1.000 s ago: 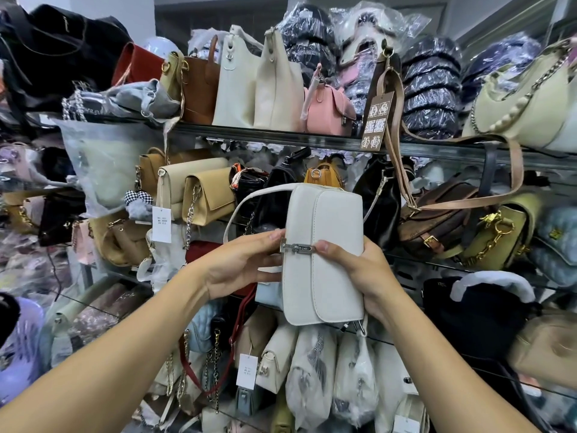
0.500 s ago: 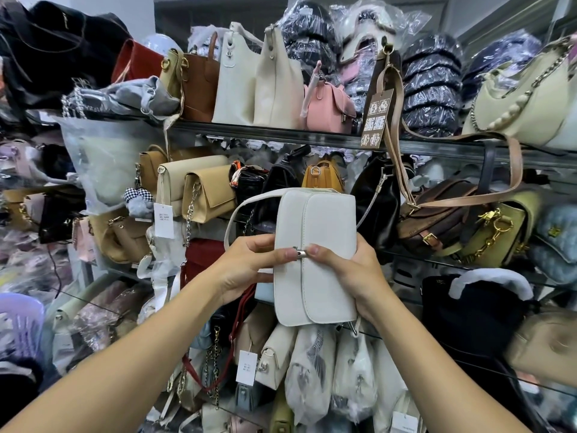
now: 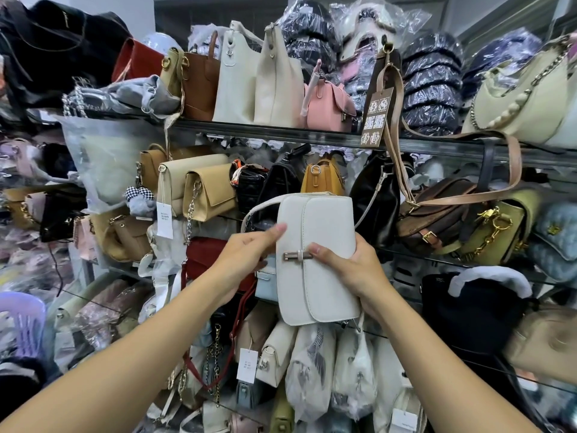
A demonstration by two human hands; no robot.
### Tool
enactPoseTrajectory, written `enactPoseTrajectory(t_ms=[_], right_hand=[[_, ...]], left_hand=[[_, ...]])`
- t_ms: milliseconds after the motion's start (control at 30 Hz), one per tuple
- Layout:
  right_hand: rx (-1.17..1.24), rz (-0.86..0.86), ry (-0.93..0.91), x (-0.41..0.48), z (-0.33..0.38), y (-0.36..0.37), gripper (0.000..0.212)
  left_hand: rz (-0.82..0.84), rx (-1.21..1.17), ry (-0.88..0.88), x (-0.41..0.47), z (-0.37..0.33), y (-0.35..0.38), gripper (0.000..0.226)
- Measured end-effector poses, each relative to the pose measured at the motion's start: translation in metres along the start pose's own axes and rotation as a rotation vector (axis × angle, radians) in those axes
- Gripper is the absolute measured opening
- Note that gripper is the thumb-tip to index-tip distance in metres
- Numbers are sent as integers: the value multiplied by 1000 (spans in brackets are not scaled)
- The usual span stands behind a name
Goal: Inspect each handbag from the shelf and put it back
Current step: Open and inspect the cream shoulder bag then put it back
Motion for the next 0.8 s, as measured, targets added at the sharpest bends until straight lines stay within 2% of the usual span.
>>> enactPoseTrajectory(t_ms=[100,200,367,500,600,667,800], right_hand=[[-148,62,10,2,0,-10,70],[-294,211,15,0,1,-12,60],[-455,419,6,-13,4,-4,58],[-556,551,-23,-21,4,6,55],[-610,621,-63,-22,6,14,58],[-641,627,-96,-21,8,17,56],[-732,550,-169,-15,12,16,54]], left_hand=[[-179,135,192,5,-23,-24,59],[-110,322,285,5,-35,-27,62],[181,391,39,2,-13,-10,65],[305,367,-139,-6,9,-4,81],[503,429,-209,-19,18,9,67],[516,513,-177,-19,21,8,62],[389,411,-82,-12,18,1,48]])
Point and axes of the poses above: each hand's wrist, its own x-axis towards the middle knuckle, its own y-axis out of the palm, z = x × y, the point moved 7 cm from there along x, towards the middle knuckle, and after that the axes turned 11 degrees about -x, right-handed, at the moved point
